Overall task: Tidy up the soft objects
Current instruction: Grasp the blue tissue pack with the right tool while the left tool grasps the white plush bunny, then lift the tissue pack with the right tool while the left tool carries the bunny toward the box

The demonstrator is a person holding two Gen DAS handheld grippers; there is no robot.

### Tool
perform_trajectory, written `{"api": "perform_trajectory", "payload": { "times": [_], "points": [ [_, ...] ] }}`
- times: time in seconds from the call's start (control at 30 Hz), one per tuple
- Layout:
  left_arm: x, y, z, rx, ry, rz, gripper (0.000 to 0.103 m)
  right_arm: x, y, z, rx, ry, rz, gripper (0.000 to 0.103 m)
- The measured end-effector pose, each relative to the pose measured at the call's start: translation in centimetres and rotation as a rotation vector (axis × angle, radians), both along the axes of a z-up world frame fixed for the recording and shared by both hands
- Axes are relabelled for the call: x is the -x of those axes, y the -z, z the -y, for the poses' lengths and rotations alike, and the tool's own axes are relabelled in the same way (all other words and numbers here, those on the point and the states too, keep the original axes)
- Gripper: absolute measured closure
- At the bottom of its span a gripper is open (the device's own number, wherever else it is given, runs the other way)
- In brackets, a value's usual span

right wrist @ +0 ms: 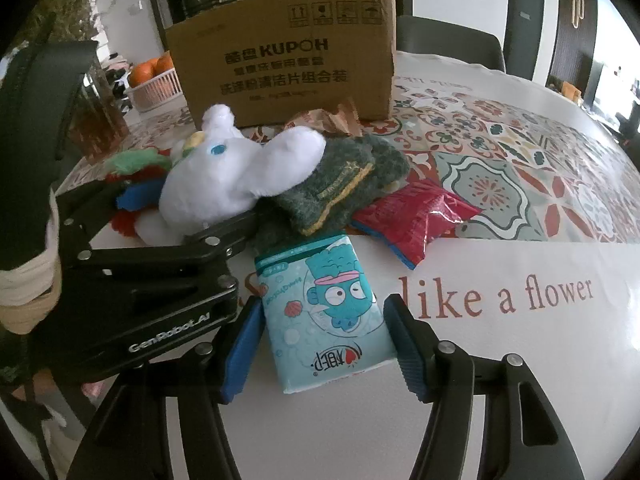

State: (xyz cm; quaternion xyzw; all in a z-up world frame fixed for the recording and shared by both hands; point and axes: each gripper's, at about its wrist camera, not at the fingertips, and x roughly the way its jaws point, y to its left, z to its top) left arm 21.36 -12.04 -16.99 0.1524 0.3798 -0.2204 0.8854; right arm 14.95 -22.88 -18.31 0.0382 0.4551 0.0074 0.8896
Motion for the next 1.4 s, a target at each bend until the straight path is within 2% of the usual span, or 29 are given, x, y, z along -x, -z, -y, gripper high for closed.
{"api": "perform_trajectory", "payload": {
  "times": [0.13, 0.3, 0.73, 1.07, 1.4],
  "points": [
    [-0.3, 0.2, 0.0, 0.004, -0.017, 0.012, 0.038, 0.0, -0.2, 0.2, -0.008, 0.016, 0.001, 0.041],
    [-0.2, -0.4, -0.3, 0.03, -0.025, -0.003, 0.039, 0.2, -0.8, 1.1, -0.034, 0.048, 0.01, 0.042],
    [2.3, -4.2, -1.2, 0.079, -0.073, 0.027, 0.039, 2.1, -4.3, 1.9, -0.027, 0.077, 0.109, 0.043],
    [4.4, -7.8, -3.2, 0.105, -0.142, 0.065, 0.039, 2.7, -8.6, 2.1, 0.001, 0.09, 0.224, 0.043],
    [4.2, -12.2, -4.9, 0.138, -0.192, 0.144, 0.039, 1.6, -13.3, 0.7, 0.037, 0.056, 0.351, 0.043]
  ]
}}
